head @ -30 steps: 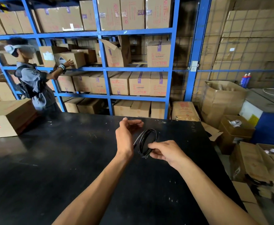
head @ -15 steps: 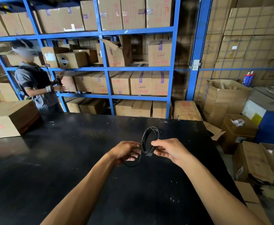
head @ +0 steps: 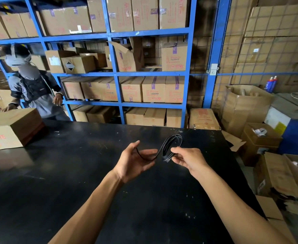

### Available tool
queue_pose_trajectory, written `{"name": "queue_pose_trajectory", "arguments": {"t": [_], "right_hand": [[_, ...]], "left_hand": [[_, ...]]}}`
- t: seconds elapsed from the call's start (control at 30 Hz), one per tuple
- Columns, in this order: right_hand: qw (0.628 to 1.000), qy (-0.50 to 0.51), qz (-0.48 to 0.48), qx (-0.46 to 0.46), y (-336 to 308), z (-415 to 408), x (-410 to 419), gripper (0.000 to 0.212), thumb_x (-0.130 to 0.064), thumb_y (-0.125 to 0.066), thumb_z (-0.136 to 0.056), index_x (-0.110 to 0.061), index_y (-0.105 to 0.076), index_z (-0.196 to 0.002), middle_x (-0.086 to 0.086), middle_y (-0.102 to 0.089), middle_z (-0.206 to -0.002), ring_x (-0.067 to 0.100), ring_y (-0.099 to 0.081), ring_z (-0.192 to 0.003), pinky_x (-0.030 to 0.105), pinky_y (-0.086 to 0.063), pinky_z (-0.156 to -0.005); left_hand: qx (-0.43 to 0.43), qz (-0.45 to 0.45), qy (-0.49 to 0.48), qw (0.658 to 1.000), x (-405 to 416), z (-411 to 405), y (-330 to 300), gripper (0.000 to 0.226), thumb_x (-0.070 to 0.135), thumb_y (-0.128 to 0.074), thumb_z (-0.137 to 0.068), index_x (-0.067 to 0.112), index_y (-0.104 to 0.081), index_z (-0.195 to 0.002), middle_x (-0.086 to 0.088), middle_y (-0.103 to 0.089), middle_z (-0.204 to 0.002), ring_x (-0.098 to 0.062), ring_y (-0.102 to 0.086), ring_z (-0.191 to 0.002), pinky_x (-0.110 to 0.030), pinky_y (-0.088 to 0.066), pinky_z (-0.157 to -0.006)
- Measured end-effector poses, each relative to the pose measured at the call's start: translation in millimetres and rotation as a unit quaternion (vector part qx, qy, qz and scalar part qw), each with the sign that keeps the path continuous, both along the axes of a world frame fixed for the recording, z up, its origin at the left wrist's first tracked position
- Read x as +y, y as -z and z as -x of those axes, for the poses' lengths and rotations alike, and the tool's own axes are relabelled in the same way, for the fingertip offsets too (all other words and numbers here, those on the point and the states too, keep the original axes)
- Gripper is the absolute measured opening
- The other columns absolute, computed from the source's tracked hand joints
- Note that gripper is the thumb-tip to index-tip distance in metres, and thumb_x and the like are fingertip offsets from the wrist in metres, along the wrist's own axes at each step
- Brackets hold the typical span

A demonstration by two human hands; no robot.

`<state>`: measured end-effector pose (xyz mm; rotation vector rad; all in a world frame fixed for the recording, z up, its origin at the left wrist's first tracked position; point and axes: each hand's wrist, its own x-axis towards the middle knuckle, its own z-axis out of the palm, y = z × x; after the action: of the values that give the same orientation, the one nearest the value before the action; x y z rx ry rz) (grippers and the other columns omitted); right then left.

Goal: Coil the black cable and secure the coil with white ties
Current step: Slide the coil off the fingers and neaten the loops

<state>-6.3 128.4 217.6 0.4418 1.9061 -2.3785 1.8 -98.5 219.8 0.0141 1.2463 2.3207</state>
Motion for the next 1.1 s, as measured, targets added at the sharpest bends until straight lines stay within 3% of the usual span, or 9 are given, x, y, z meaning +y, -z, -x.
{"name": "queue_pose_trajectory", "arguments": {"t": [0.17, 0.3, 0.47, 0.6, 0.7, 0.73, 0.87, 0.97, 1.1], "right_hand": [[1.000, 0.010, 0.000, -0.013, 2.6, 0.3, -7.4, 0.018, -0.007, -0.088, -0.077, 0.005, -0.078, -0.088, 0.025, -0.079, -0.091, 0.021, -0.073, -0.066, 0.023, -0.061, -0.054], [1.000, 0.022, 0.010, -0.016, 2.8, -0.7, -9.0, 0.019, -0.007, -0.088, -0.077, 0.003, -0.079, -0.089, 0.026, -0.077, -0.098, 0.023, -0.075, -0.070, 0.024, -0.061, -0.056], [0.999, 0.024, 0.028, -0.016, 0.6, -1.8, -7.7, 0.021, -0.006, -0.088, -0.077, 0.005, -0.079, -0.092, 0.028, -0.076, -0.103, 0.025, -0.074, -0.076, 0.024, -0.061, -0.057], [0.999, 0.031, 0.031, -0.017, 0.4, -3.7, -5.9, 0.022, -0.005, -0.088, -0.077, 0.005, -0.079, -0.094, 0.028, -0.076, -0.103, 0.025, -0.073, -0.076, 0.024, -0.061, -0.057], [0.999, 0.026, 0.029, -0.021, 1.2, -6.1, -8.2, 0.019, -0.005, -0.088, -0.077, 0.004, -0.079, -0.090, 0.026, -0.078, -0.094, 0.023, -0.074, -0.071, 0.024, -0.061, -0.056], [0.999, 0.022, 0.027, -0.021, 1.4, -6.9, -9.5, 0.018, -0.006, -0.088, -0.077, 0.005, -0.079, -0.088, 0.024, -0.079, -0.091, 0.022, -0.074, -0.070, 0.023, -0.060, -0.055], [0.999, 0.024, 0.025, -0.022, 0.4, -9.8, -13.8, 0.015, -0.005, -0.086, -0.079, 0.005, -0.078, -0.087, 0.022, -0.077, -0.084, 0.024, -0.074, -0.072, 0.023, -0.060, -0.053], [1.000, 0.017, 0.021, -0.016, 0.1, -12.2, -14.8, 0.016, -0.006, -0.086, -0.079, 0.004, -0.077, -0.088, 0.018, -0.076, -0.081, 0.024, -0.074, -0.073, 0.024, -0.061, -0.056], [1.000, -0.013, 0.012, 0.000, 2.5, -16.3, -15.4, 0.010, -0.006, -0.081, -0.084, 0.004, -0.078, -0.087, 0.016, -0.078, -0.081, 0.022, -0.073, -0.074, 0.026, -0.062, -0.062]], "left_hand": [[0.054, -0.062, 0.005, 0.997, 10.3, -1.2, 8.2, 0.067, 0.045, -0.039, -0.095, -0.010, -0.063, -0.124, -0.029, -0.056, -0.138, -0.033, -0.048, -0.137, -0.037, -0.033, -0.117], [0.177, 0.093, -0.097, 0.975, 22.3, -2.7, 21.3, 0.051, 0.035, -0.035, -0.094, 0.009, -0.076, -0.111, -0.017, -0.070, -0.124, -0.029, -0.057, -0.129, -0.037, -0.044, -0.110], [0.326, 0.182, -0.081, 0.924, 15.1, -6.8, 34.5, 0.047, 0.022, -0.034, -0.093, 0.015, -0.067, -0.126, -0.008, -0.067, -0.130, -0.023, -0.057, -0.129, -0.029, -0.043, -0.110], [0.415, 0.376, -0.131, 0.818, 19.9, -12.0, 30.0, 0.038, 0.040, -0.045, -0.102, 0.032, -0.056, -0.137, 0.011, -0.072, -0.117, -0.004, -0.064, -0.115, -0.019, -0.047, -0.100], [0.532, 0.504, -0.168, 0.659, 22.1, -11.4, 28.4, 0.042, 0.026, -0.052, -0.102, 0.019, -0.052, -0.143, 0.007, -0.065, -0.095, -0.010, -0.060, -0.090, -0.025, -0.050, -0.082], [0.548, 0.526, -0.172, 0.627, 23.2, -11.4, 27.6, 0.041, 0.022, -0.054, -0.101, 0.017, -0.055, -0.141, 0.005, -0.062, -0.090, -0.013, -0.056, -0.084, -0.029, -0.051, -0.076], [0.563, 0.579, -0.201, 0.554, 32.2, -14.9, 28.7, 0.027, 0.022, -0.061, -0.095, 0.015, -0.072, -0.119, -0.002, -0.064, -0.096, -0.021, -0.055, -0.089, -0.039, -0.051, -0.078], [0.559, 0.577, -0.211, 0.557, 37.0, -17.5, 31.8, 0.024, 0.023, -0.057, -0.095, 0.013, -0.076, -0.107, -0.005, -0.060, -0.115, -0.023, -0.050, -0.113, -0.036, -0.043, -0.095], [0.532, 0.560, -0.155, 0.617, 40.6, -16.3, 29.3, 0.033, 0.023, -0.047, -0.096, 0.009, -0.076, -0.107, -0.005, -0.059, -0.133, -0.018, -0.038, -0.135, -0.039, -0.034, -0.111]]}}
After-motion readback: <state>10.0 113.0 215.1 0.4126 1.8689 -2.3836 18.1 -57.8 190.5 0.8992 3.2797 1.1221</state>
